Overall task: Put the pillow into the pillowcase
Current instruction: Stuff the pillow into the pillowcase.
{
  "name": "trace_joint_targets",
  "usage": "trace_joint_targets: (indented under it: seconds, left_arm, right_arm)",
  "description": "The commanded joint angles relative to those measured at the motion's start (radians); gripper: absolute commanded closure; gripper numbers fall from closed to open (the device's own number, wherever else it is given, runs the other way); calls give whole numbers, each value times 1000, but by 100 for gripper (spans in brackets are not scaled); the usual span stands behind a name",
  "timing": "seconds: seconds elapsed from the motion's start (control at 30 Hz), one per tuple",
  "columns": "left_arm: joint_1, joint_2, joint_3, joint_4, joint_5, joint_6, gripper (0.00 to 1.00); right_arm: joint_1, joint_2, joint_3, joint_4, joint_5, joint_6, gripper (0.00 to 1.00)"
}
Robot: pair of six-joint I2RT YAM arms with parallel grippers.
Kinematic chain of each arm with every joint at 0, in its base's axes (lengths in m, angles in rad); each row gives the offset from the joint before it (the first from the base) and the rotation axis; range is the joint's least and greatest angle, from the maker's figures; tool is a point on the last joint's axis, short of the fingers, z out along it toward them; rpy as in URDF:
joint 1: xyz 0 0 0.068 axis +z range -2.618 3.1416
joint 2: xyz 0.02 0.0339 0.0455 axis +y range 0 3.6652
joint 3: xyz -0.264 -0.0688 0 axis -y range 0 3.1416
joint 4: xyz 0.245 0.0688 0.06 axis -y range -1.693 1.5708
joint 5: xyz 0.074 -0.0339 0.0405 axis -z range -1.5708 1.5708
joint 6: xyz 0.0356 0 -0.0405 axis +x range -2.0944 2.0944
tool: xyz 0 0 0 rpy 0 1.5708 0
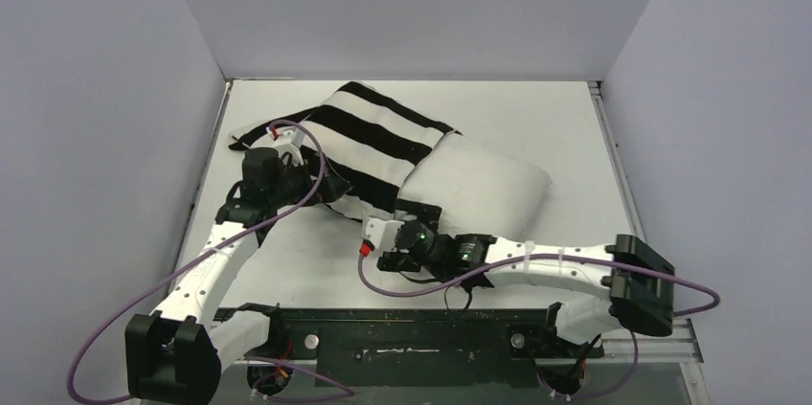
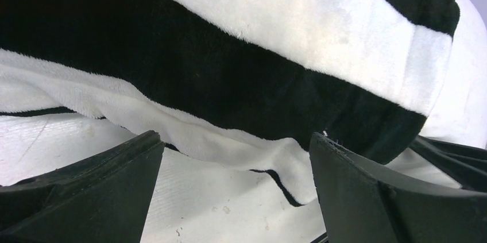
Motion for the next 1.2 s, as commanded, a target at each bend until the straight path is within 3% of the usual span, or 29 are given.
trace_joint_targets:
  seconds: [0.0,0.1,0.17,0.2,0.3,0.37,0.4,0.63,0.87,0.97,1.03,1.17]
  left_arm:
    - [6,-31,-3,37,14,32,3]
    - [21,-37,-7,33,12,6,3]
    - [35,-44,-6,29,12,-2,3]
    - [41,-48,-6,26,10,-2,3]
    - [46,-63,-7,23,13,-4,3]
    - [46,-81,-3,18,9,-6,3]
    - [48,-92,-1,10,4,-2,3]
    - [46,-150,116,-56,-16,36,11]
    - [33,-134,391,-249,-61,106,20]
    - [9,-130,495,-312,-63,119,24]
    - [-1,-130,528,-334,-68,118,27]
    - [-16,-127,466,-279,-41,116,35]
  right_arm:
    - [35,154,-23,81,391,-146,0]
    - [24,237,-69,267,441,-253,0]
    - [3,279,-67,324,441,-268,6]
    - [-5,294,-65,357,441,-274,15]
    - [-11,300,-90,469,449,-312,73]
    - [-9,281,-74,466,434,-301,96]
    - [-8,267,-57,444,425,-285,100]
    - [-5,114,139,253,294,-34,100]
    - [-67,-98,290,127,-76,245,100]
    - [-174,-154,308,74,-229,430,100]
    - [-309,-170,290,51,-352,525,100]
    - [-437,-173,207,75,-460,608,100]
